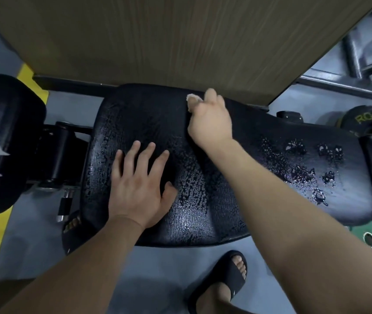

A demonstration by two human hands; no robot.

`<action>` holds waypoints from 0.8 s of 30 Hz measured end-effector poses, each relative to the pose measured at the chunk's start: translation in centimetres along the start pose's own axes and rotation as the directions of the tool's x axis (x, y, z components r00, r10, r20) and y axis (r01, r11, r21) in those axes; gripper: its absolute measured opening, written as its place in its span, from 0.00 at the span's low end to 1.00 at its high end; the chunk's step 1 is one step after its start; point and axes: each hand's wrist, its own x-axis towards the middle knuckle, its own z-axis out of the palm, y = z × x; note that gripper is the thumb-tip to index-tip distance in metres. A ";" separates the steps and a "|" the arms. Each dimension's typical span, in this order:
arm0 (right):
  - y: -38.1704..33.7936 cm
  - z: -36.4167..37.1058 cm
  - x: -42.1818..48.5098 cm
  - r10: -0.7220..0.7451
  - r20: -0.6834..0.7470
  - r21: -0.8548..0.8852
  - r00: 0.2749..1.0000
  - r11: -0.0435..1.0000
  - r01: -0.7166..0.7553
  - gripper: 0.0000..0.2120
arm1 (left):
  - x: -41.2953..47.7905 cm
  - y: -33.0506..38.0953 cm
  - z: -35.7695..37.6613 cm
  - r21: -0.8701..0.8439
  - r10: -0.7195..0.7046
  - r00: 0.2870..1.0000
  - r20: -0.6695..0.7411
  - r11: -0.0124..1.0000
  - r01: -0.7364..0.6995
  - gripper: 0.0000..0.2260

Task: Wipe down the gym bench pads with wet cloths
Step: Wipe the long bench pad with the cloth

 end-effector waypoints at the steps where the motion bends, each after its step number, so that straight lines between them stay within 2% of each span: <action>1: 1.0 -0.2 -0.1 -0.002 0.006 -0.025 1.000 1.000 0.002 0.18 | 0.0 0.0 0.0 -0.002 0.001 1.000 -0.004 1.000 -0.001 0.30; 3: 3.6 -0.4 0.1 0.144 -0.014 -0.090 0.990 0.985 -0.144 0.18 | 0.0 -0.1 0.1 -0.002 0.002 1.000 -0.009 1.000 -0.002 0.29; 5: 4.4 -0.3 0.6 0.353 -0.041 -0.087 0.935 0.931 -0.355 0.17 | 0.0 0.0 0.1 0.004 -0.001 1.000 -0.001 1.000 0.001 0.30; 6: 3.6 -0.2 0.9 0.404 -0.049 -0.067 0.913 0.911 -0.407 0.16 | 0.0 0.0 0.0 0.005 -0.001 1.000 0.004 1.000 0.001 0.30; 8: 0.4 0.1 1.6 0.357 -0.049 -0.011 0.933 0.934 -0.358 0.16 | 0.0 -0.1 0.0 0.005 0.003 1.000 0.006 1.000 -0.003 0.30; 11: -3.2 0.2 1.0 0.066 0.009 0.014 0.998 0.998 -0.066 0.18 | 0.0 -0.2 0.0 0.003 0.007 1.000 0.005 1.000 -0.007 0.30; 13: -1.8 -0.6 0.3 0.001 0.044 0.003 0.999 1.000 -0.001 0.17 | 0.0 -0.2 0.0 0.002 0.007 1.000 0.006 1.000 -0.007 0.30; 15: 1.7 -1.1 -0.2 0.101 0.049 -0.052 0.994 0.994 -0.099 0.18 | 0.0 -0.1 0.1 0.000 0.005 1.000 0.002 1.000 -0.005 0.30; 17: 5.9 -1.5 -1.0 0.272 0.037 -0.114 0.962 0.957 -0.266 0.17 | 0.0 -0.2 0.1 -0.006 0.010 1.000 -0.004 1.000 -0.010 0.29; 21: 9.7 -1.8 -1.9 0.566 0.002 -0.115 0.825 0.819 -0.562 0.16 | 0.0 -0.2 0.2 -0.007 0.015 1.000 -0.015 1.000 -0.015 0.29; 22: 8.9 -1.8 -1.8 0.575 -0.006 -0.099 0.818 0.814 -0.572 0.17 | 0.0 -0.2 0.2 -0.008 0.017 1.000 -0.017 1.000 -0.017 0.29; 24: 6.2 -1.4 -1.9 0.458 -0.012 -0.037 0.889 0.888 -0.458 0.17 | 0.0 -0.1 0.2 -0.008 0.016 1.000 -0.018 1.000 -0.017 0.29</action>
